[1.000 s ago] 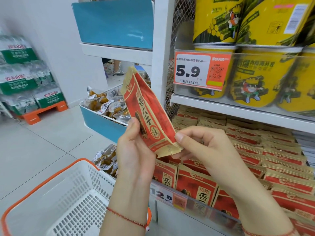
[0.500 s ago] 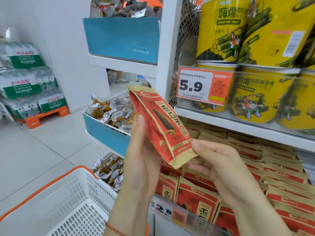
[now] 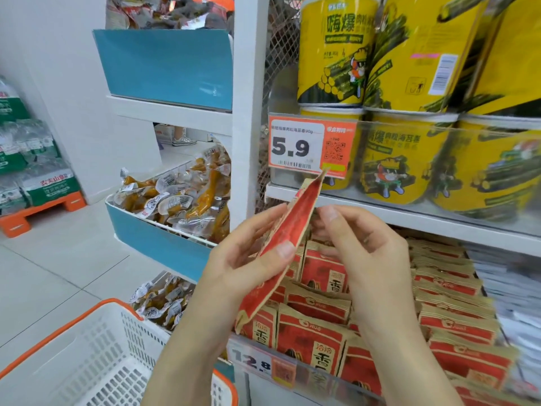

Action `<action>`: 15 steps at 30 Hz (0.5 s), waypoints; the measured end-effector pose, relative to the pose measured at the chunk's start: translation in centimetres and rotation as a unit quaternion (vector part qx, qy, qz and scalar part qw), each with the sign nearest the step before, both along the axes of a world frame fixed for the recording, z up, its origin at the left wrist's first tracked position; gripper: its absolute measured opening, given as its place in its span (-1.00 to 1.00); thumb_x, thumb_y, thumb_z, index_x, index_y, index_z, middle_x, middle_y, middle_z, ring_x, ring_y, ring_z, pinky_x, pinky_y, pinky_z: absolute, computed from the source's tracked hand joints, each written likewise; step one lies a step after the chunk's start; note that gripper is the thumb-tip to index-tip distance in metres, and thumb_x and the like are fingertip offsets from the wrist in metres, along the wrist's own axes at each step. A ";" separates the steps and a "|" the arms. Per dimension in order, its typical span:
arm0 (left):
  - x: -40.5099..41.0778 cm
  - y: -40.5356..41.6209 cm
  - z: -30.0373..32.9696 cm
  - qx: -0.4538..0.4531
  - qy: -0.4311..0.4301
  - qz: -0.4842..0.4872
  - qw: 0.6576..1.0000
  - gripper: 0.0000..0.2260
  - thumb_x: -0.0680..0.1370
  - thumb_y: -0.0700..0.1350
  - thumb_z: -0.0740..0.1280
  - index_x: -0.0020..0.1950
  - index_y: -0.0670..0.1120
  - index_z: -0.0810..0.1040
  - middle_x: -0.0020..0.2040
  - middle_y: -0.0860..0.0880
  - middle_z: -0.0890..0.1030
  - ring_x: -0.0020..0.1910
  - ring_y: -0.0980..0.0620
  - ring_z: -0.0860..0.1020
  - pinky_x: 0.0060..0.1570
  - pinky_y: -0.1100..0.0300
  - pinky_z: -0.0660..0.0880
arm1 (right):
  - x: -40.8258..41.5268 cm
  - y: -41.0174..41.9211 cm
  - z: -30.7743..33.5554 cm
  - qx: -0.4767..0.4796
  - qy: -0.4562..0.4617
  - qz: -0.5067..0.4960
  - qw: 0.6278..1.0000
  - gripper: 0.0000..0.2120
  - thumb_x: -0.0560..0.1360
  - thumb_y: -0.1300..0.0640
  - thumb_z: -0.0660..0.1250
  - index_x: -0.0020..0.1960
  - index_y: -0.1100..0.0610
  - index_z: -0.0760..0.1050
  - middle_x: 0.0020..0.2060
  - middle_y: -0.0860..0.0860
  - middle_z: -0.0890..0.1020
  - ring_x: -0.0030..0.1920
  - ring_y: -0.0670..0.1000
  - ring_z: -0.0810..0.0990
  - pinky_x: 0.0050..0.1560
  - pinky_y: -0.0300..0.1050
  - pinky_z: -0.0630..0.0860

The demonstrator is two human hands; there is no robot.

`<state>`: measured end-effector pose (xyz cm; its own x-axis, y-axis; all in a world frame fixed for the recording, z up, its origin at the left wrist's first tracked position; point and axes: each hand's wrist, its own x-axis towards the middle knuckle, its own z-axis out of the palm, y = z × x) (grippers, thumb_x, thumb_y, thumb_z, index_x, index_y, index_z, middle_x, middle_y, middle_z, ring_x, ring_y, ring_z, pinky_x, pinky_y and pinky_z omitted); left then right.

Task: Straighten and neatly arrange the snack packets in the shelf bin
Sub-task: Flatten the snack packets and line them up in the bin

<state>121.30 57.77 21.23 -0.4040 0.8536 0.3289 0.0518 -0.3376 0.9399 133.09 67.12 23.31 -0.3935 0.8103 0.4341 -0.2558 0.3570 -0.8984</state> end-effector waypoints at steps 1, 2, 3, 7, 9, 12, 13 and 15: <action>0.1 0.1 0.0 -0.007 0.015 -0.009 1.000 -0.55 0.33 0.05 0.45 0.23 0.18 0.60 0.18 0.02 0.66 0.16 -0.05 0.63 0.13 0.04 0.59 | -0.1 0.0 0.0 -0.002 0.001 -0.002 1.000 -0.78 0.39 -0.14 0.43 -0.15 0.01 0.64 -0.23 -0.08 0.70 -0.15 -0.11 0.67 -0.06 -0.14 0.60; 0.1 0.1 0.0 -0.013 0.023 -0.014 1.000 -0.54 0.33 0.07 0.44 0.23 0.19 0.60 0.18 0.04 0.65 0.16 -0.04 0.63 0.15 0.02 0.58 | 0.0 0.0 0.0 -0.007 0.006 -0.005 1.000 -0.74 0.38 -0.15 0.41 -0.15 0.04 0.64 -0.24 -0.06 0.70 -0.16 -0.10 0.67 -0.06 -0.12 0.60; 0.2 0.1 -0.1 -0.018 0.027 -0.018 0.999 -0.53 0.32 0.07 0.44 0.24 0.20 0.59 0.19 0.06 0.65 0.17 -0.04 0.62 0.16 -0.01 0.58 | 0.0 0.1 -0.1 -0.013 0.013 -0.008 1.000 -0.71 0.38 -0.16 0.38 -0.16 0.06 0.63 -0.24 -0.04 0.70 -0.17 -0.09 0.67 -0.06 -0.11 0.60; 0.3 0.2 -0.1 -0.032 0.034 -0.025 0.999 -0.51 0.30 0.08 0.45 0.24 0.21 0.58 0.20 0.07 0.64 0.18 -0.02 0.62 0.14 0.01 0.59 | 0.3 0.3 -0.2 -0.028 0.038 -0.007 0.999 -0.76 0.42 -0.08 0.36 -0.18 0.10 0.61 -0.24 0.03 0.69 -0.17 0.00 0.66 -0.12 -0.14 0.58; 0.3 0.4 -0.1 -0.037 0.034 -0.031 0.998 -0.53 0.32 0.07 0.44 0.24 0.19 0.59 0.19 0.04 0.64 0.15 -0.06 0.63 0.08 0.05 0.60 | 0.4 0.3 -0.2 -0.034 0.041 0.005 0.999 -0.80 0.47 -0.01 0.33 -0.17 0.12 0.60 -0.22 0.07 0.69 -0.15 0.05 0.66 -0.15 -0.16 0.57; 0.3 0.4 -0.2 -0.038 0.035 -0.031 0.998 -0.53 0.32 0.08 0.44 0.24 0.19 0.59 0.20 0.03 0.64 0.15 -0.07 0.63 0.06 0.08 0.60 | 0.4 0.3 -0.3 -0.028 0.042 0.014 0.999 -0.83 0.56 0.11 0.29 -0.15 0.15 0.58 -0.21 0.08 0.67 -0.13 0.08 0.65 -0.14 -0.10 0.57; 0.3 0.4 -0.2 -0.037 0.032 -0.031 0.998 -0.53 0.32 0.09 0.44 0.24 0.19 0.59 0.20 0.03 0.64 0.16 -0.07 0.63 0.05 0.09 0.60 | 0.4 0.2 -0.4 -0.026 0.043 0.014 0.999 -0.82 0.56 0.13 0.28 -0.16 0.15 0.57 -0.22 0.09 0.67 -0.13 0.10 0.64 -0.13 -0.06 0.57; 0.2 0.4 -0.3 -0.038 0.023 -0.032 0.998 -0.53 0.32 0.09 0.43 0.24 0.19 0.59 0.19 0.00 0.64 0.14 -0.09 0.64 0.02 0.08 0.60 | 0.4 0.1 -0.3 -0.025 0.045 0.015 0.999 -0.82 0.55 0.12 0.27 -0.16 0.15 0.57 -0.22 0.09 0.66 -0.14 0.10 0.63 -0.12 -0.04 0.56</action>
<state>121.50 58.14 20.92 -0.3333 0.9006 0.2790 0.0757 -0.2694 0.9600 133.46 67.25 23.00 -0.3786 0.8203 0.4288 -0.3460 0.3042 -0.8875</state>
